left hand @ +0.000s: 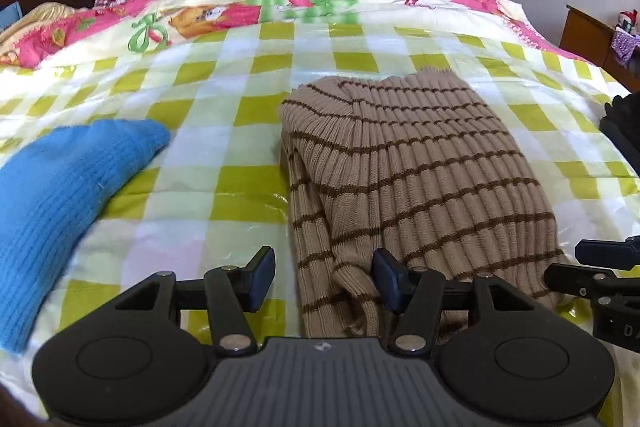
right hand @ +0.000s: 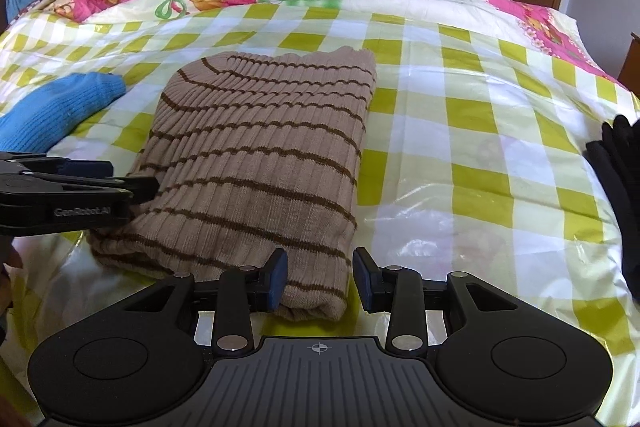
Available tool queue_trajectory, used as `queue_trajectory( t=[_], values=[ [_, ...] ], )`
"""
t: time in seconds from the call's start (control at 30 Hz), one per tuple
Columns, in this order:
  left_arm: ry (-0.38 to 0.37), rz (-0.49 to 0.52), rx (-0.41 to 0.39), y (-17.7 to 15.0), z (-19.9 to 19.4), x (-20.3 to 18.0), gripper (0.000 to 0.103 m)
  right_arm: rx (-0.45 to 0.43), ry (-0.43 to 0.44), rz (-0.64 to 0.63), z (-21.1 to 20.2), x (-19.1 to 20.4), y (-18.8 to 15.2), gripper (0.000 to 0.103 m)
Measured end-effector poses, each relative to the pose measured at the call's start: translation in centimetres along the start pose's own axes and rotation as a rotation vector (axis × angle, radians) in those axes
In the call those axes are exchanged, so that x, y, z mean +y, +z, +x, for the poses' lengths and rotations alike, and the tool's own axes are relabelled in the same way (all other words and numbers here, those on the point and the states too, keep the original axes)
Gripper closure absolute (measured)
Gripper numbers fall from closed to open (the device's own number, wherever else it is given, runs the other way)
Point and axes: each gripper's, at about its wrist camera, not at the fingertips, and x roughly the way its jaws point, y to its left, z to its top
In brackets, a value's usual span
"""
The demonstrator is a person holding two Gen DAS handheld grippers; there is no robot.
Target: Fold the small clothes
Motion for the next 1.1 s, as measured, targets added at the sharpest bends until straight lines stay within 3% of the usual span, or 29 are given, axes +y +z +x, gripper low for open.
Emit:
queue_trajectory(
  t=[0.23,0.53,0.63,0.77,1.0,1.1],
  values=[
    [-0.004,-0.013,0.065,-0.9,0.8,0.2,0.033,0.005,-0.007,0.009,-0.3,0.0,-0.4,0.068],
    [-0.011,-0.006,0.008,-0.3,-1.4,0.7,0.034,-0.017,0.003,0.036,-1.1,-0.7,-0.1,0.067],
    [-0.023,-0.014,-0.021,0.3,-2.2,1.1,0.034,-0.035,0.022,0.072,-1.4,-1.4,0.4,0.061],
    [-0.040,-0.029,-0.038,0.5,-2.9,1.2,0.034,-0.047,0.008,0.076,-1.6,-1.5,0.9,0.061],
    [-0.043,0.032,0.064,-2.4,-2.0,-0.9,0.033,0.032,0.016,0.076,-0.5,-0.6,-0.8,0.061],
    [-0.043,0.025,0.070,-3.4,-2.5,-1.1,0.033,0.035,0.025,0.093,-1.2,-0.5,-1.7,0.061]
  ],
)
